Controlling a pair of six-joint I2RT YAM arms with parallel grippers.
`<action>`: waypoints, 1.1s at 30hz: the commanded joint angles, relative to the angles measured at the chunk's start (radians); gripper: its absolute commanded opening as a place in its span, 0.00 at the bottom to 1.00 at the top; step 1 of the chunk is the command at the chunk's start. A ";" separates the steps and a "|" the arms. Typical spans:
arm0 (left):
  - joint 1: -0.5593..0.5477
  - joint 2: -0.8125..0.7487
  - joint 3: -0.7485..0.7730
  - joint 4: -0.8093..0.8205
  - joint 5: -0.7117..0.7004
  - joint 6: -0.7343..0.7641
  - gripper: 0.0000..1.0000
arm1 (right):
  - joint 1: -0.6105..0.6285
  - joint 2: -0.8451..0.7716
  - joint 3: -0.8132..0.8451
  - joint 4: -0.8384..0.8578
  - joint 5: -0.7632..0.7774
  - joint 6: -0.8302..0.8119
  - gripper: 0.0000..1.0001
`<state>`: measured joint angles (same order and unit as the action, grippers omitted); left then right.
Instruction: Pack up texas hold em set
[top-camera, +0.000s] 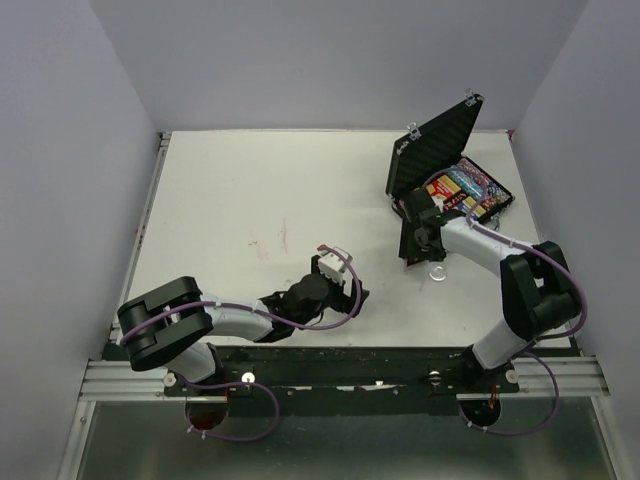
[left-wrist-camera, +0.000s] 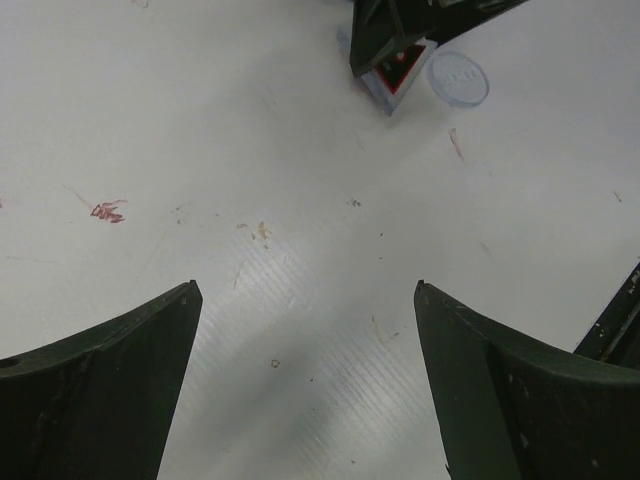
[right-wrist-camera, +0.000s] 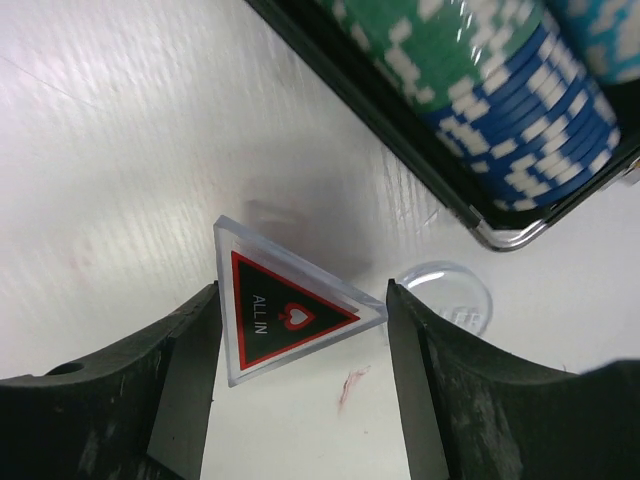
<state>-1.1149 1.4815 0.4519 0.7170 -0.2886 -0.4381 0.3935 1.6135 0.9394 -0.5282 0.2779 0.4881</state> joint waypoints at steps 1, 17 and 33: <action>-0.006 -0.016 -0.012 0.036 -0.027 0.002 0.95 | -0.027 -0.033 0.146 -0.076 0.076 -0.072 0.46; -0.008 -0.021 -0.032 0.064 -0.026 0.006 0.95 | -0.376 0.196 0.490 0.083 -0.071 -0.036 0.44; -0.008 -0.023 -0.041 0.084 -0.021 0.010 0.95 | -0.389 0.413 0.645 0.154 -0.092 0.208 0.42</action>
<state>-1.1149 1.4792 0.4316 0.7620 -0.2897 -0.4366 0.0063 1.9884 1.5352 -0.3977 0.1776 0.6296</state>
